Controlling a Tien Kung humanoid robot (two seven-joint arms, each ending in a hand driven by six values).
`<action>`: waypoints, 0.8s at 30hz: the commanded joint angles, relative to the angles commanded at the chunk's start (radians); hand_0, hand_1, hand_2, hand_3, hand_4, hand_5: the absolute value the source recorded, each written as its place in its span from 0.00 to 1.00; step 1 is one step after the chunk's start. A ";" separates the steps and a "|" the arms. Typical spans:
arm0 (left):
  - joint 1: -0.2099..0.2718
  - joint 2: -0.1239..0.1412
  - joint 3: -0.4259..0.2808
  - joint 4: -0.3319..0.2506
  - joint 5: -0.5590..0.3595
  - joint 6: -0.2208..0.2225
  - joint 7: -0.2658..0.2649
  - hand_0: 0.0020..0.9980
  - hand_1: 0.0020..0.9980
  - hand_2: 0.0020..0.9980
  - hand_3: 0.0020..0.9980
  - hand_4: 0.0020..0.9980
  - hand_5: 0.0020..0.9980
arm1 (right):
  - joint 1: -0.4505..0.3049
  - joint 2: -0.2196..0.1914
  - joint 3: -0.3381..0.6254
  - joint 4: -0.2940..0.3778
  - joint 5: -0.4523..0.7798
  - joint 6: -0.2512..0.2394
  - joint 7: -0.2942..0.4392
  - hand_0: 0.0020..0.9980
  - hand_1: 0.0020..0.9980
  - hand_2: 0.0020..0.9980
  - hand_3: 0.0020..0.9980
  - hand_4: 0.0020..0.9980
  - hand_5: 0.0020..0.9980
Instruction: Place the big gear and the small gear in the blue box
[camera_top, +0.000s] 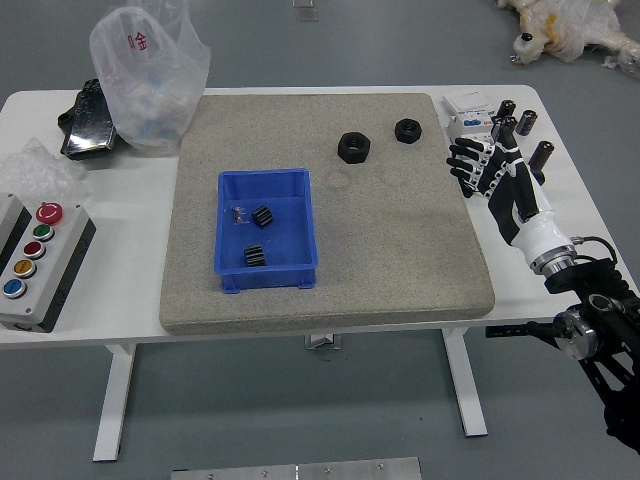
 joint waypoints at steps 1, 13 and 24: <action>0.000 0.000 -0.001 0.000 0.001 0.000 0.000 0.68 0.65 0.63 0.69 0.74 0.37 | 0.000 0.001 0.001 0.000 0.001 0.000 0.000 0.85 0.80 0.82 0.78 1.00 1.00; -0.001 0.000 -0.012 0.001 0.011 -0.002 0.004 0.68 0.65 0.63 0.69 0.74 0.37 | -0.001 0.004 0.001 -0.002 -0.004 -0.003 -0.003 0.85 0.79 0.82 0.78 1.00 1.00; -0.002 0.001 -0.027 0.002 0.023 -0.005 0.010 0.68 0.65 0.63 0.69 0.74 0.37 | -0.004 0.008 0.003 -0.003 -0.008 -0.006 -0.003 0.85 0.80 0.82 0.78 1.00 1.00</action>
